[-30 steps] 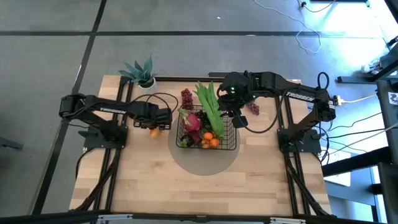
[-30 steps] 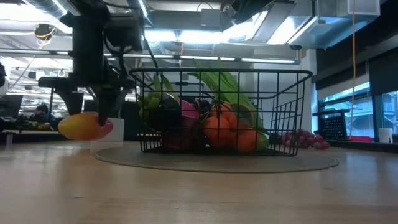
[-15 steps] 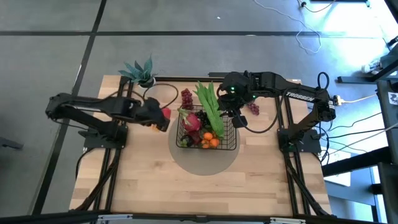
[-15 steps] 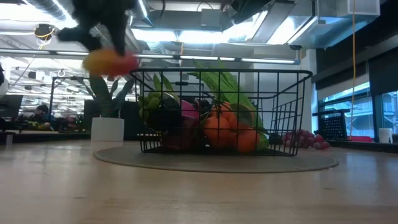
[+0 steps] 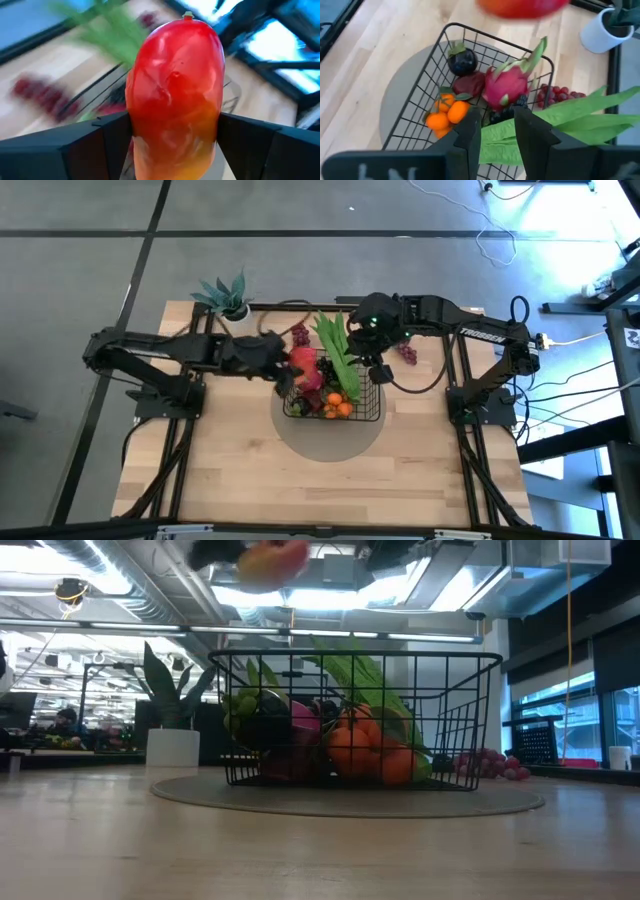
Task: Build produce basket
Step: Put the red mango into the black wire basket
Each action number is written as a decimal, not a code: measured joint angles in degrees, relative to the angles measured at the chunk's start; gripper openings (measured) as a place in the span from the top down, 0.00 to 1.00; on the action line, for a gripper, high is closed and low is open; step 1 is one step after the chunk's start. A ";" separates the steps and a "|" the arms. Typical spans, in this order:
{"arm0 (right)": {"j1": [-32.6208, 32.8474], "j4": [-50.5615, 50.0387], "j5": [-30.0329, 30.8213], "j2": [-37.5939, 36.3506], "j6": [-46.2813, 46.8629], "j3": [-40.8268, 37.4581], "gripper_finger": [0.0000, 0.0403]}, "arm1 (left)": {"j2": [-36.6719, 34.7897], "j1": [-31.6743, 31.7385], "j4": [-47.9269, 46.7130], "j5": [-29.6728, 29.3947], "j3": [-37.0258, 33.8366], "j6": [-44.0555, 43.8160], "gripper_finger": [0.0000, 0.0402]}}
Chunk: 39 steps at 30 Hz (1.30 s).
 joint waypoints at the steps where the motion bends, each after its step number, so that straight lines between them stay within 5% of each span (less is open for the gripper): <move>1: 0.00 -0.08 -0.37 0.00 0.01 0.00 0.74 | 1.09 0.03 2.64 0.54 0.09 1.59 0.41; 9: 0.79 -2.08 -7.84 -2.84 0.12 0.00 0.74 | 9.70 2.81 14.21 5.45 0.10 7.93 0.41; 27: 1.99 -4.27 -7.49 -7.74 0.54 0.00 0.74 | 30.38 6.93 48.11 23.87 0.10 17.07 0.42; 39: 1.99 -9.44 -8.44 -7.72 3.29 0.00 0.74 | 36.37 6.41 47.63 26.83 0.08 17.03 0.42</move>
